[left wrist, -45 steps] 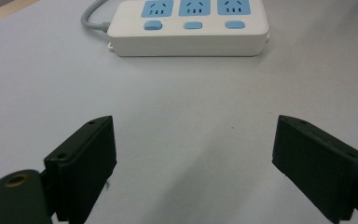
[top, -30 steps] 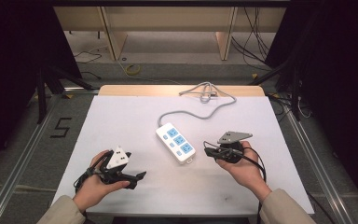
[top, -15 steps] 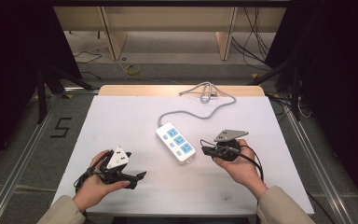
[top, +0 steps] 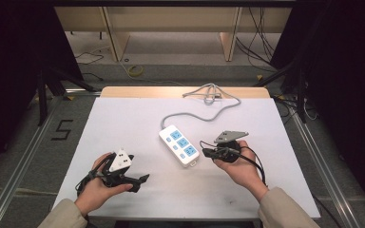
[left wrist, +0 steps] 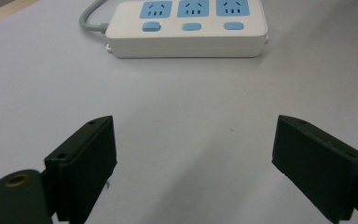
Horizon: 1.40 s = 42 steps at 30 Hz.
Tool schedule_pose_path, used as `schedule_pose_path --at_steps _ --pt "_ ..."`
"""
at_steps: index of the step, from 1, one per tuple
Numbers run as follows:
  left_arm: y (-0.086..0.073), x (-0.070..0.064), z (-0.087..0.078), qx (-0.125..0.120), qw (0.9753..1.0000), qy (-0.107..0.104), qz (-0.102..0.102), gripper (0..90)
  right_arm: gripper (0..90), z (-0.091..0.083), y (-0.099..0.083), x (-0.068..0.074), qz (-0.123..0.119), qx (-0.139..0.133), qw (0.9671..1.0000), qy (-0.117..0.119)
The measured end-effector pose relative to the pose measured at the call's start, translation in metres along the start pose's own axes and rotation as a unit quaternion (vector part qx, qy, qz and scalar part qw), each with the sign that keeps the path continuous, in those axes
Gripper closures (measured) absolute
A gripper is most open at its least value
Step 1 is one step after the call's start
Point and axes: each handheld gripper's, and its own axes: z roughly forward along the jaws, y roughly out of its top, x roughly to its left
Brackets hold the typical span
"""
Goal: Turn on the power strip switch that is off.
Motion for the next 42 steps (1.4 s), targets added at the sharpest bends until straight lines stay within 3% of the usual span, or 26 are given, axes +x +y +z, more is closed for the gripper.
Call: schedule_pose_path --at_steps 42 --pt "0.0 0.001 0.0 0.001 1.0 0.0 0.002 13.2 90.0 0.02 0.014 0.001 -0.001 0.012 0.9999 0.0"
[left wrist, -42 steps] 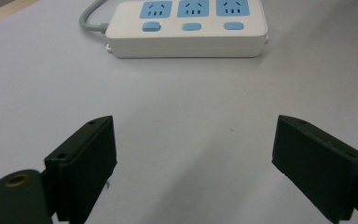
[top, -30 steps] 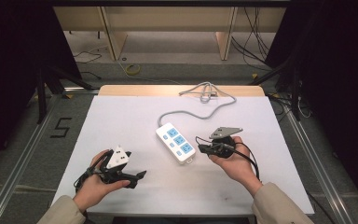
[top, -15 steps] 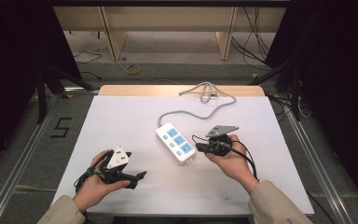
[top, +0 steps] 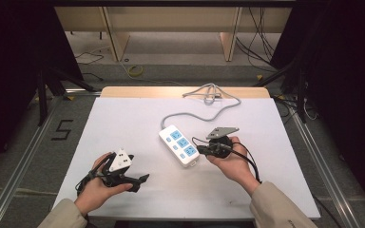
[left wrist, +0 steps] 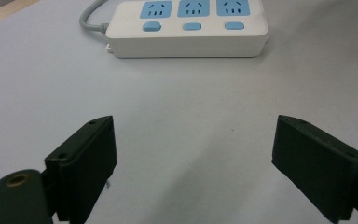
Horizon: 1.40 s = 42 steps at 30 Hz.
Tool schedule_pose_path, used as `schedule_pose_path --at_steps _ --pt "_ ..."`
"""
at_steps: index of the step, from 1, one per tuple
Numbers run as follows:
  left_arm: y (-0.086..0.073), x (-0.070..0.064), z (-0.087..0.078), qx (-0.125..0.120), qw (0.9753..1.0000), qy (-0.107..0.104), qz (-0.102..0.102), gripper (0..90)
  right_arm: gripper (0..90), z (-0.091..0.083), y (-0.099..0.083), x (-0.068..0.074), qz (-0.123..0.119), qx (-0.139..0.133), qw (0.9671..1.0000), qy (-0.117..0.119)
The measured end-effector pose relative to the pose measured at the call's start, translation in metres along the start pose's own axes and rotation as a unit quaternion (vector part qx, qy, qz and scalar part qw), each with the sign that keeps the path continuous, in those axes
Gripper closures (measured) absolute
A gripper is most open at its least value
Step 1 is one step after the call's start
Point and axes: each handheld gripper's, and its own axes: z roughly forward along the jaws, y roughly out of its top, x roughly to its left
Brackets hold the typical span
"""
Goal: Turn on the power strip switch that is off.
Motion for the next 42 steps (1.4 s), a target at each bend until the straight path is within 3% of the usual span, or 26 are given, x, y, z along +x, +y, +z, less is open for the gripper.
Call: schedule_pose_path --at_steps 42 --pt "0.0 0.0 0.0 0.0 1.0 0.002 0.002 13.3 90.0 0.026 0.022 0.005 -0.008 0.019 0.9998 0.0"
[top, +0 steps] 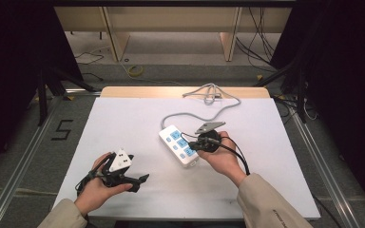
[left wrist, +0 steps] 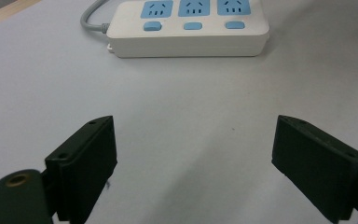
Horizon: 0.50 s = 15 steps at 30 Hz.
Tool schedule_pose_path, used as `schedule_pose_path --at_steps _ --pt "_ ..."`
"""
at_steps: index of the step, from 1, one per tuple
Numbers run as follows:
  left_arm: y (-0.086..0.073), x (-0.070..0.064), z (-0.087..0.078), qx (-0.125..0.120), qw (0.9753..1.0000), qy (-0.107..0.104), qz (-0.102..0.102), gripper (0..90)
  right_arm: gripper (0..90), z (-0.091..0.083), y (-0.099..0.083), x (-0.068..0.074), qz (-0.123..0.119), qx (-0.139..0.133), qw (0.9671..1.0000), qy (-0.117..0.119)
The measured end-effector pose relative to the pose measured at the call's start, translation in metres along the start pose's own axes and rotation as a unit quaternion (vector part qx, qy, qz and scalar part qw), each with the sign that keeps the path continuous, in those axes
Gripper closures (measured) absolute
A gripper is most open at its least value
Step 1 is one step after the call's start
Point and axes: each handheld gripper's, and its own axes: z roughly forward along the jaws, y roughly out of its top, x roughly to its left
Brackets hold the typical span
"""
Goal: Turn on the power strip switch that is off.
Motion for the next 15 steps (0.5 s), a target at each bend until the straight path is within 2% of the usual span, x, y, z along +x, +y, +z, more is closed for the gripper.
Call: schedule_pose_path --at_steps 15 --pt "0.0002 -0.0003 0.0 0.002 1.0 -0.001 -0.001 14.1 90.0 0.0097 0.0091 0.0028 -0.002 0.005 1.0 0.002"
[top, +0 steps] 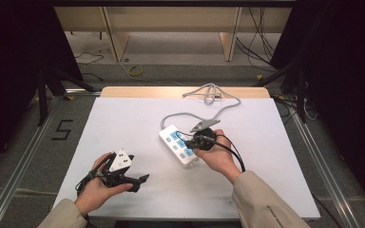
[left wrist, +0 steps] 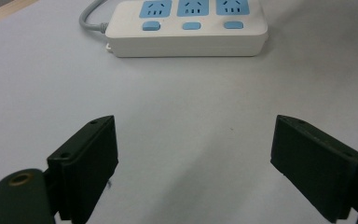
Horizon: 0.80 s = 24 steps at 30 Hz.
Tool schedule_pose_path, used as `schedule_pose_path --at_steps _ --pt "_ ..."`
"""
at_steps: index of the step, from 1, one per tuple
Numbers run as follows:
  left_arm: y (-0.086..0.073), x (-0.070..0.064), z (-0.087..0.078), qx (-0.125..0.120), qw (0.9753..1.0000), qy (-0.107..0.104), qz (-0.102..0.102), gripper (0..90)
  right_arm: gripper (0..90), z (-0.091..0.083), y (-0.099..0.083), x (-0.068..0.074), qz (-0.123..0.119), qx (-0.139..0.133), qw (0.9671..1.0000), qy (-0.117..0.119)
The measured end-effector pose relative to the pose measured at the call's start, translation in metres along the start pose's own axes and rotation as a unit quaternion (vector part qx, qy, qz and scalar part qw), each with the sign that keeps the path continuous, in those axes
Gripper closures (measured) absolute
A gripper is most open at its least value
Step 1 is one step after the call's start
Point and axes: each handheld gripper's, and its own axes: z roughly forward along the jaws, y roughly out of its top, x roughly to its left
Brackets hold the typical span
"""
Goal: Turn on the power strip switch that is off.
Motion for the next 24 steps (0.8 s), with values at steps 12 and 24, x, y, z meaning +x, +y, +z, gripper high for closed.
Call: schedule_pose_path --at_steps 12,24 --pt "0.0 0.0 0.0 0.0 1.0 0.001 0.002 14.2 90.0 0.008 0.005 0.001 0.004 0.008 1.0 0.002" --pt "0.0 0.0 0.0 -0.001 1.0 0.0 0.002 14.2 90.0 0.016 0.014 0.002 0.001 0.009 1.0 0.002"
